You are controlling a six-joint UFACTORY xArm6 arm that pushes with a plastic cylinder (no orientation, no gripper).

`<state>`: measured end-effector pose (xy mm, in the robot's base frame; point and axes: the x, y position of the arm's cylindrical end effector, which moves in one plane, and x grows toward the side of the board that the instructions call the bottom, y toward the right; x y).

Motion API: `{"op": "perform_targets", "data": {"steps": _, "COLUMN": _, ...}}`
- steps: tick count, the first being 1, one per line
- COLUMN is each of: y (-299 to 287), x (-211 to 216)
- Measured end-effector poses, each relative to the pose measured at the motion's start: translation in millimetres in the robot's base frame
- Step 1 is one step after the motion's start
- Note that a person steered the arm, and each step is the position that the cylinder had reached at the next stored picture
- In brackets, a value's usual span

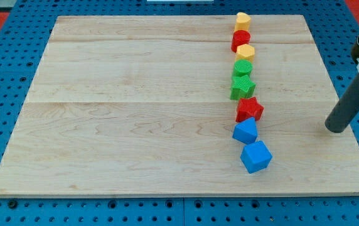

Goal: Place the blue triangle parallel to the green circle

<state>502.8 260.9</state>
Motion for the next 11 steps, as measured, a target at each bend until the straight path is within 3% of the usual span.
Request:
{"op": "perform_targets", "data": {"steps": 3, "y": -47.0, "x": -36.5}}
{"op": "perform_targets", "data": {"steps": 4, "y": -57.2, "x": -0.7}}
{"op": "perform_targets", "data": {"steps": 5, "y": -119.6, "x": 20.0}}
{"op": "perform_targets", "data": {"steps": 6, "y": -184.5, "x": -1.3}}
{"op": "perform_targets", "data": {"steps": 7, "y": -199.7, "x": -32.4}}
{"op": "perform_targets", "data": {"steps": 8, "y": -234.2, "x": -26.7}}
{"op": "perform_targets", "data": {"steps": 11, "y": -195.0, "x": -23.1}}
